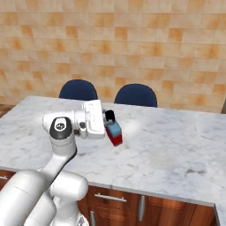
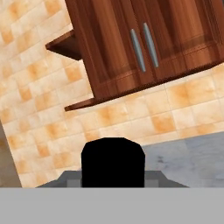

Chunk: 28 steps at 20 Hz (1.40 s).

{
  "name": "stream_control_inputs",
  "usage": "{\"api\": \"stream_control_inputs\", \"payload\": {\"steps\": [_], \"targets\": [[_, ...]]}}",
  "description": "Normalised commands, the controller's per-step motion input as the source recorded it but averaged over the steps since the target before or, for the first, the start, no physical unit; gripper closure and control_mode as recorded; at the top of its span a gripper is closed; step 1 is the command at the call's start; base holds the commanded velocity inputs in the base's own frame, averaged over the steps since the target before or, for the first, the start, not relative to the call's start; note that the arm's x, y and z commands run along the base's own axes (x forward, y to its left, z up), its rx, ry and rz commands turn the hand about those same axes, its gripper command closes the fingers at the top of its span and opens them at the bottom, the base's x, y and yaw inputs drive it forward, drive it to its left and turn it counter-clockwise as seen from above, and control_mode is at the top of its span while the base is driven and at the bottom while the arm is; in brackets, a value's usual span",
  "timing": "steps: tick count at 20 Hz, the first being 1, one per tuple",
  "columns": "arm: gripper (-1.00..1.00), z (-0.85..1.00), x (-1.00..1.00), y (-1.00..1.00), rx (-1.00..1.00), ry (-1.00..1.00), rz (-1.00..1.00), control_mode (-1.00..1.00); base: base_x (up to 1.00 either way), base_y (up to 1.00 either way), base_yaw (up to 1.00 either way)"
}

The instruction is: Open the cabinet directly in front. Then move the liquor and the mug to the dining counter with the jar on it.

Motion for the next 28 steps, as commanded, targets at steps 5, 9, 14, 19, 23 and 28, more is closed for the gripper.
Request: {"api": "stream_control_inputs", "payload": {"steps": [5, 9, 14, 19, 23, 28], "targets": [[1.00, -0.43, 0.29, -0.27, 0.00, 0.00, 0.00, -1.00, 0.00, 0.00, 0.00], [1.00, -0.43, 0.22, -0.23, 0.00, 0.00, 0.00, -1.00, 0.00, 0.00, 0.00], [1.00, -0.37, 0.19, -0.16, 0.00, 0.00, 0.00, -1.00, 0.00, 0.00, 0.00], [1.00, -0.26, 0.13, -0.08, 0.00, 0.00, 0.00, -1.00, 0.00, 0.00, 0.00], [1.00, -0.22, 0.18, -0.11, 0.00, 0.00, 0.00, -1.00, 0.00, 0.00, 0.00], [1.00, -0.24, 0.19, -0.07, 0.00, 0.01, 0.00, -1.00, 0.00, 0.00, 0.00]]}}
